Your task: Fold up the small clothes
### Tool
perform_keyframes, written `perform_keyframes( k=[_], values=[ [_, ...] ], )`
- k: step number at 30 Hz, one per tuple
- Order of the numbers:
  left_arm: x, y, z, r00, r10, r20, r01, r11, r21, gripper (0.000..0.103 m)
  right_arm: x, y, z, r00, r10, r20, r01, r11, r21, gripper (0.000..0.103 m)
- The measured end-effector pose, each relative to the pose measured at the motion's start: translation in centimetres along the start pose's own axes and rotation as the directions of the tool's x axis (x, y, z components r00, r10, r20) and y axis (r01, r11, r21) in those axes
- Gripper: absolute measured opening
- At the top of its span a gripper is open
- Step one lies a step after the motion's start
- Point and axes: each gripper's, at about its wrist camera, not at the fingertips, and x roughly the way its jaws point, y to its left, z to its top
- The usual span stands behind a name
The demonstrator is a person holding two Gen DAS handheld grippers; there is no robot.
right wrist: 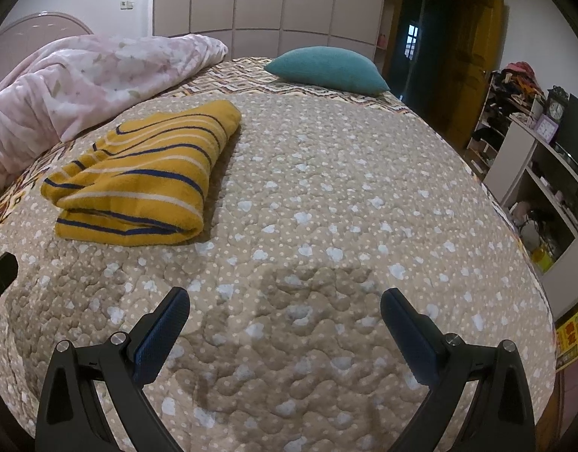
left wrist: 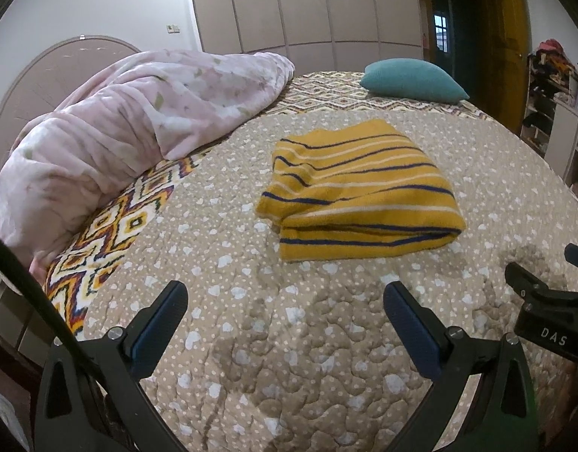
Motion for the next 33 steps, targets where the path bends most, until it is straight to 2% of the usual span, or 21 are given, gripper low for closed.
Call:
perform_keyframes(
  k=[14,33],
  values=[
    [0.9,-0.3,-0.7,0.998,-0.039,-0.052,0.039,0.999,-0.005,0.103,0.1,0.4,-0.4,1.000,0.008,-0.004,-0.008,1.000,-0.008,0.103],
    [2.4,0.2,-1.4,0.992,-0.050,-0.112,0.046,0.998,-0.041,0.103,0.4,0.6,-0.6,1.000,0.015,-0.004,-0.015,1.000,-0.011,0.103]
  ],
)
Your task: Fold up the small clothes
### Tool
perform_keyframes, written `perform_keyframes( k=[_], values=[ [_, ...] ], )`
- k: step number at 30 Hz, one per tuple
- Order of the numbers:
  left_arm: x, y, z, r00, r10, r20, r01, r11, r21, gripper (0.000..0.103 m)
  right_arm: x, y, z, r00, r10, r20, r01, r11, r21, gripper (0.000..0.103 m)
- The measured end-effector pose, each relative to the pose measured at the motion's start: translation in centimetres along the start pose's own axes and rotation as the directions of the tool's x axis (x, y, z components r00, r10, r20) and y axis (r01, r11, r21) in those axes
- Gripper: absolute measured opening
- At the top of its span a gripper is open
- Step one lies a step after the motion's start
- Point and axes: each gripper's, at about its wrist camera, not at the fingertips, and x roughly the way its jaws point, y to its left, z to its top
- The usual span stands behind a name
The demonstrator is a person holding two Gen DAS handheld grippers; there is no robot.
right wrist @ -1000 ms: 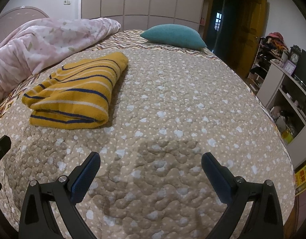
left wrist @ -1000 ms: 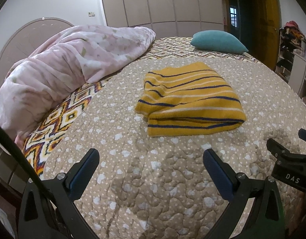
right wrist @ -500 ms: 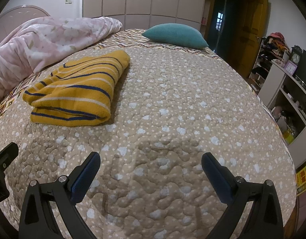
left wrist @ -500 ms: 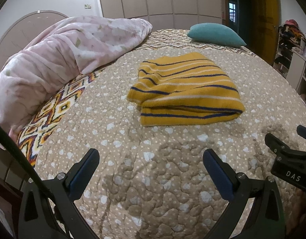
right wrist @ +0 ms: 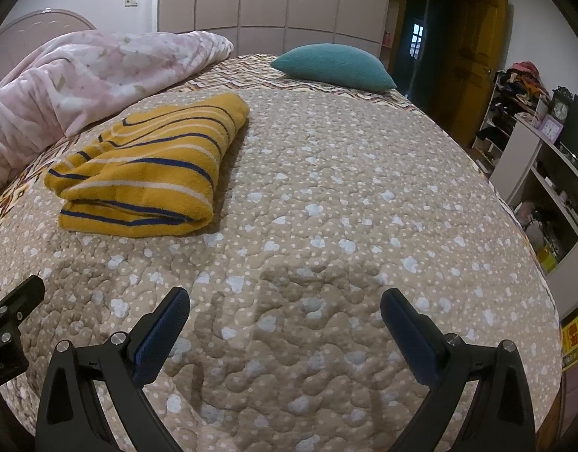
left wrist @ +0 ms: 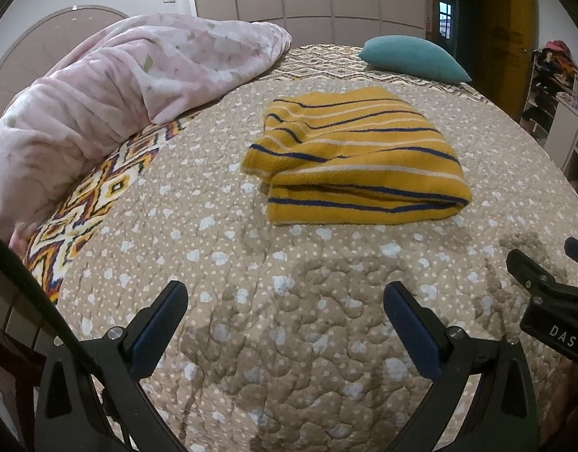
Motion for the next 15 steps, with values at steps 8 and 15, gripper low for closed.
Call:
perform_keyframes(
  k=[8,15],
  values=[
    [0.61,0.41,-0.14,1.000,-0.009,-0.020,0.009,1.000,-0.017,0.103,0.18,0.35,-0.12,1.000,0.007,-0.005,-0.007,1.000,-0.010,0.103],
    [0.86,0.45,-0.13,1.000,-0.015,-0.017,0.015,1.000,-0.009,0.103,0.43,0.70,-0.24,1.000,0.016,-0.009,-0.016,1.000,-0.023,0.103]
  ],
)
